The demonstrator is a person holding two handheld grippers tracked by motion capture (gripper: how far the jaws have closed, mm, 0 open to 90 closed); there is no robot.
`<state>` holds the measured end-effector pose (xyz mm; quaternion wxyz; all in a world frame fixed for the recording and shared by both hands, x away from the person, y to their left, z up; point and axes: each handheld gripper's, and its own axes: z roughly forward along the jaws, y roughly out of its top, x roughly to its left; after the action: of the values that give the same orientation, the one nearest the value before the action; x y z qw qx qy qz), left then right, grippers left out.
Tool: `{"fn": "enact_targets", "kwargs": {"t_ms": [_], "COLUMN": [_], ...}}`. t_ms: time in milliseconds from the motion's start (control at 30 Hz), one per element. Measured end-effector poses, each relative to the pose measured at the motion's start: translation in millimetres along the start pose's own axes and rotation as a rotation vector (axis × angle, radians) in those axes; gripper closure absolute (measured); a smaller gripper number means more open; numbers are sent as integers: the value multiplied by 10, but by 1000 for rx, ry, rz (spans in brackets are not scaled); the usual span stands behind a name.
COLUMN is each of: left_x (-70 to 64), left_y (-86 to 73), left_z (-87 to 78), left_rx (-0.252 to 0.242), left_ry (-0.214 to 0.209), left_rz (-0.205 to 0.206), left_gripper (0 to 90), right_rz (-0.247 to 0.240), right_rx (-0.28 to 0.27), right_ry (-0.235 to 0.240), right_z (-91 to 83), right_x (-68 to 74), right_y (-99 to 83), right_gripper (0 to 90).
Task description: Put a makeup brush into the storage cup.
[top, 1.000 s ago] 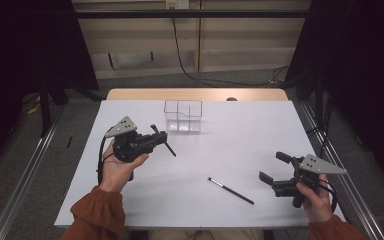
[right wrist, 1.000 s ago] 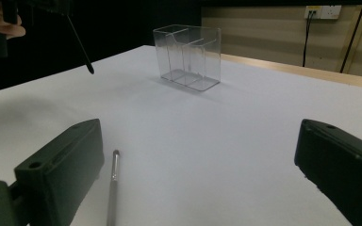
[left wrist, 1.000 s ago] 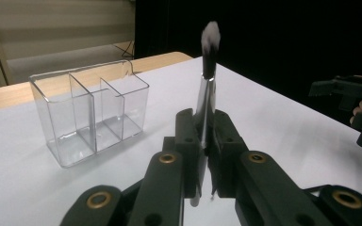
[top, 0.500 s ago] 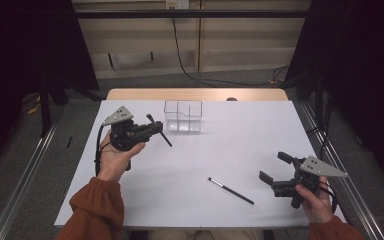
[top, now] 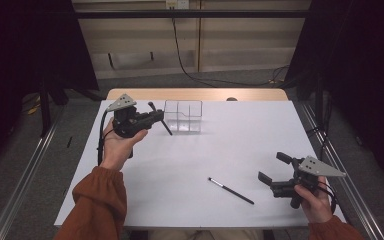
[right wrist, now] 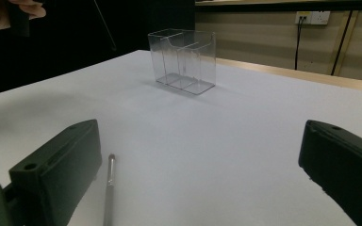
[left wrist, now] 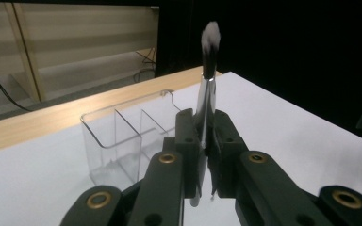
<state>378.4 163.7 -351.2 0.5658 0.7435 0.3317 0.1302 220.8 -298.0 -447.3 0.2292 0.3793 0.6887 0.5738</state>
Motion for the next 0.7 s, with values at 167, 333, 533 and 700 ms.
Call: {"fn": "enact_targets", "kwargs": {"t_ms": [167,333,533,700], "left_x": [31,61,125,165], "left_y": [76,158,253,309], "left_z": [34,76,93,138], "left_rx": [-8,-8,-34,-38], "left_ry": [12,26,49,75], "left_rz": [8,21,10,16], "left_gripper": [839,839,839,839], "right_rz": [-4,-7,-1,-2], "right_rx": [-3,1,5,5], "right_ry": [-6,-2,-1,1], "right_z": [2,7,11,13], "right_x": [1,2,0,8], "right_y": [0,-2,-7,-8], "right_gripper": [0,0,0,0]}}
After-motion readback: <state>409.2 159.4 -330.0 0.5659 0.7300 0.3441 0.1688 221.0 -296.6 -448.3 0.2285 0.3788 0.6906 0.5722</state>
